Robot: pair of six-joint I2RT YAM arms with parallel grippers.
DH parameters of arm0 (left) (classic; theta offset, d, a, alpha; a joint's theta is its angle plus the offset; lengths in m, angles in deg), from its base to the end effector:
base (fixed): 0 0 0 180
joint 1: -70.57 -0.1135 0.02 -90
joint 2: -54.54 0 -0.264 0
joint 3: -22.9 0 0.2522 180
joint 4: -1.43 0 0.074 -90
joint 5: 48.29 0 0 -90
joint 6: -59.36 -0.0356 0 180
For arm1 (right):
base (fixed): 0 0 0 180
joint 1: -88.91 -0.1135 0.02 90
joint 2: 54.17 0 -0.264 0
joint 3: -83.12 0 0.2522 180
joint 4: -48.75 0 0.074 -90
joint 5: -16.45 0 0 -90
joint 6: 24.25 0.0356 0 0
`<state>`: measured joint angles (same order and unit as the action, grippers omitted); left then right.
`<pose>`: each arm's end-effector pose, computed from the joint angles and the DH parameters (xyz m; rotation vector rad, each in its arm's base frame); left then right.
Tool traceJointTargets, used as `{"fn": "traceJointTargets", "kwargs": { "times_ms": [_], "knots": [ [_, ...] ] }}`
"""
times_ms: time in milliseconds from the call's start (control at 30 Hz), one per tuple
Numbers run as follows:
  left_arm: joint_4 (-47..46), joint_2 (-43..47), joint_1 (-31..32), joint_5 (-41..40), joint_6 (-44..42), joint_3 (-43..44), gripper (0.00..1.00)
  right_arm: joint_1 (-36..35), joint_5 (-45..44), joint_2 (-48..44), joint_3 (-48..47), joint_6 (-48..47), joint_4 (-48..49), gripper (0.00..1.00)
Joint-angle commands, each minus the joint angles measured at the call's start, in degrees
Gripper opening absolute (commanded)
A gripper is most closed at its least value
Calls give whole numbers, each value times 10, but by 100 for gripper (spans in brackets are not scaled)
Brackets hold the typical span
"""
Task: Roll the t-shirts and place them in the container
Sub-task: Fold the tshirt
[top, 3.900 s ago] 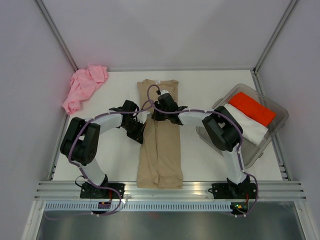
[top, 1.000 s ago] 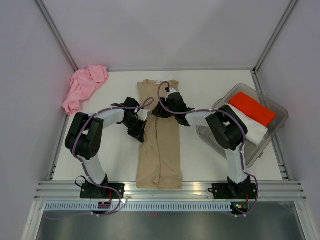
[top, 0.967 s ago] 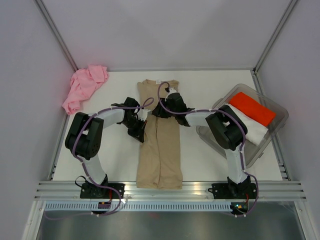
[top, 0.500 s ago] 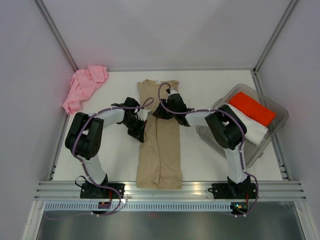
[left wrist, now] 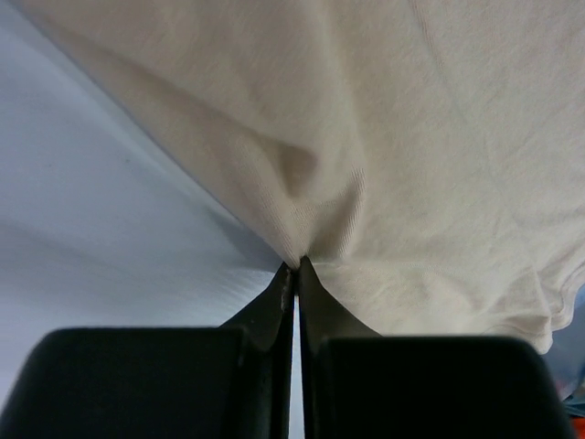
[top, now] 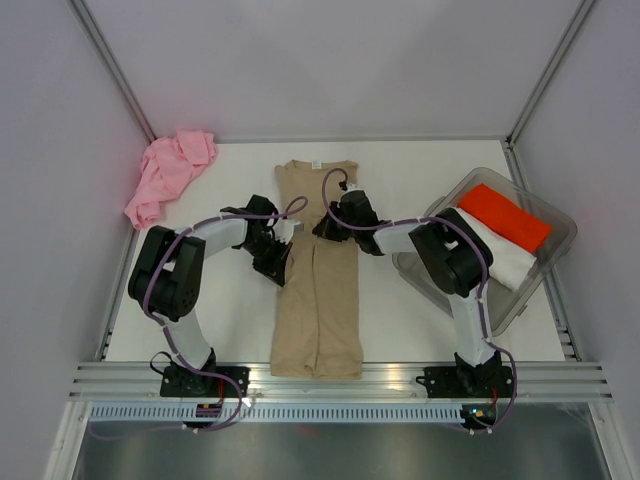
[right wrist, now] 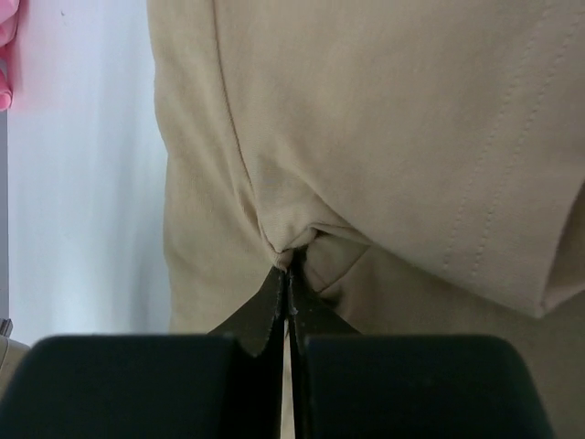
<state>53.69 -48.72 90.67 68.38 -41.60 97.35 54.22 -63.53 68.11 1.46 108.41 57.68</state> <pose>0.2931 -0.1243 0.1444 0.8400 2.8194 -0.7133 0.3626 0.2585 0.1152 0.0471 2.2763 0.9484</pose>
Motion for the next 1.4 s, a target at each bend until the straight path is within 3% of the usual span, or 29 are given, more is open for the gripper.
{"fn": "traceJointTargets", "kwargs": {
  "times_ms": [0,267,400,500,667,867,1033,1233,1367],
  "knots": [
    [33,22,-7,-45,-51,-12,2,15,-11,-28,2,1,22,0],
    [45,15,-8,-35,-63,-7,2,14,8,-13,1,9,45,2],
    [46,7,-8,-19,-59,1,2,8,18,-16,-10,-12,38,26],
    [47,7,-8,-15,-61,1,2,4,16,-34,-14,-35,20,31],
    [58,44,-21,0,-59,28,19,3,4,-64,-27,-57,-27,32],
    [68,39,-79,-2,-42,166,27,2,-28,-115,-29,-58,-75,33],
    [50,-78,-92,-49,-13,308,27,2,-60,-150,-22,-62,-99,32],
    [23,-191,-92,-69,30,426,36,16,-101,-144,-56,-57,-166,31],
    [19,-246,-92,-82,48,505,40,51,-103,-117,-74,-32,-171,36]
  ]
}}
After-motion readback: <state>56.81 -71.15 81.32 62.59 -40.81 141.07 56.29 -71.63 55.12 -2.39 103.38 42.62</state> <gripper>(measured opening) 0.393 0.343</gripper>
